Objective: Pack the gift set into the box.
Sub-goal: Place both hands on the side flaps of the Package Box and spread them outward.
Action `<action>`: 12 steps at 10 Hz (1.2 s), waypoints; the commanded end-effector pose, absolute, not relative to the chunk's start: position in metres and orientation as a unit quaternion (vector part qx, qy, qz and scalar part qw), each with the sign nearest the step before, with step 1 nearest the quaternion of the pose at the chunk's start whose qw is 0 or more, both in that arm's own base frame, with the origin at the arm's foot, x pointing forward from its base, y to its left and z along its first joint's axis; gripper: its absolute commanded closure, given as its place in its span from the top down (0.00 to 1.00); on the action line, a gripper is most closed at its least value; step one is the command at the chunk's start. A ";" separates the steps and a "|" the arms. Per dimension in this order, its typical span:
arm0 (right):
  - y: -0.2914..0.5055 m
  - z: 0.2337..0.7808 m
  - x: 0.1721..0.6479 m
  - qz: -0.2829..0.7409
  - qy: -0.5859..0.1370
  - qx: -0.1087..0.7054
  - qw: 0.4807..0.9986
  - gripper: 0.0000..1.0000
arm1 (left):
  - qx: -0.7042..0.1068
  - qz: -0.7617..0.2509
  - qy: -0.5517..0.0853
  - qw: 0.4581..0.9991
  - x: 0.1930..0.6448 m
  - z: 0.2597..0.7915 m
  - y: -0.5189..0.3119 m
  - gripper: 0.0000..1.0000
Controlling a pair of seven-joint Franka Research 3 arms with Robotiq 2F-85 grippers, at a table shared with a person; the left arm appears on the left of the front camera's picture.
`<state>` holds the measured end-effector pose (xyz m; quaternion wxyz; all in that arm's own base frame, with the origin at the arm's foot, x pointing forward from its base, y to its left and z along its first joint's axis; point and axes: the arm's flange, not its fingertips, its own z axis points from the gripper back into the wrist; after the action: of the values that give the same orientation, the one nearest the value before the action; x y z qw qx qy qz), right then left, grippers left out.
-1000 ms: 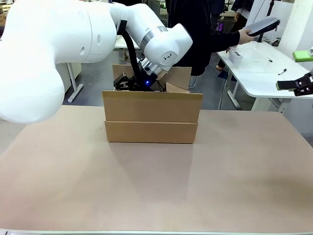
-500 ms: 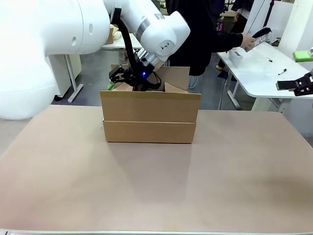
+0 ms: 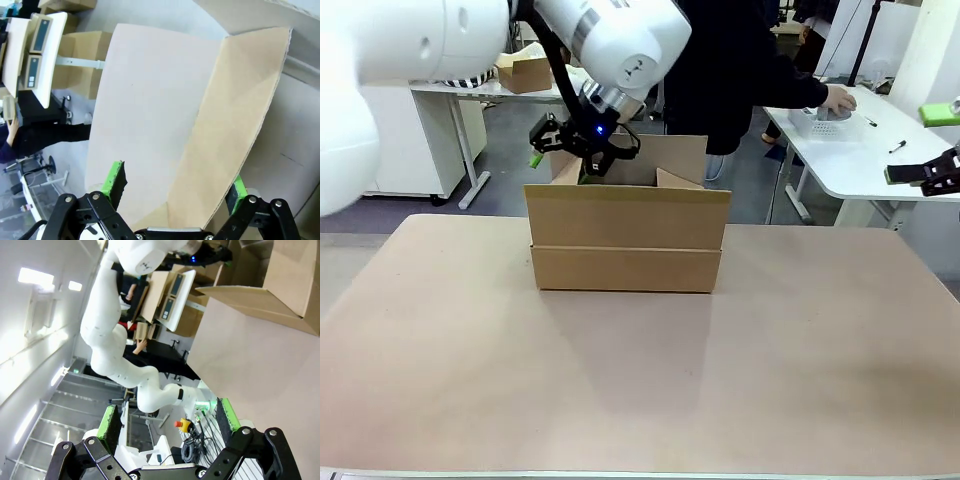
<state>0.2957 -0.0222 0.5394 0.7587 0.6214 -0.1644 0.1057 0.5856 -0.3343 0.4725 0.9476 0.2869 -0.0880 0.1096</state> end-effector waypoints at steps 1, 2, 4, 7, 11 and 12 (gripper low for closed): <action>-0.021 0.541 0.299 0.113 -0.176 0.628 0.750 1.00 | 0.254 0.108 -0.088 0.957 0.570 0.483 -0.301 1.00; -0.021 0.541 0.299 0.113 -0.176 0.628 0.750 1.00 | 0.234 0.112 -0.083 0.962 0.572 0.489 -0.288 1.00; -0.021 0.541 0.299 0.113 -0.176 0.628 0.750 1.00 | 0.191 0.106 -0.075 0.973 0.574 0.492 -0.267 1.00; -0.021 0.541 0.299 0.113 -0.176 0.628 0.750 1.00 | 0.124 0.105 -0.056 0.985 0.579 0.485 -0.227 1.00; -0.021 0.541 0.299 0.113 -0.176 0.628 0.750 1.00 | 0.023 0.095 -0.040 0.994 0.581 0.472 -0.173 1.00; -0.021 0.541 0.299 0.113 -0.176 0.628 0.750 1.00 | 0.000 0.084 -0.041 0.996 0.580 0.469 -0.161 1.00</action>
<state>0.2957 -0.0224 0.5393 0.7588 0.6213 -0.1645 0.1055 0.5960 -0.1758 0.4752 0.9934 0.0290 -0.0417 0.1028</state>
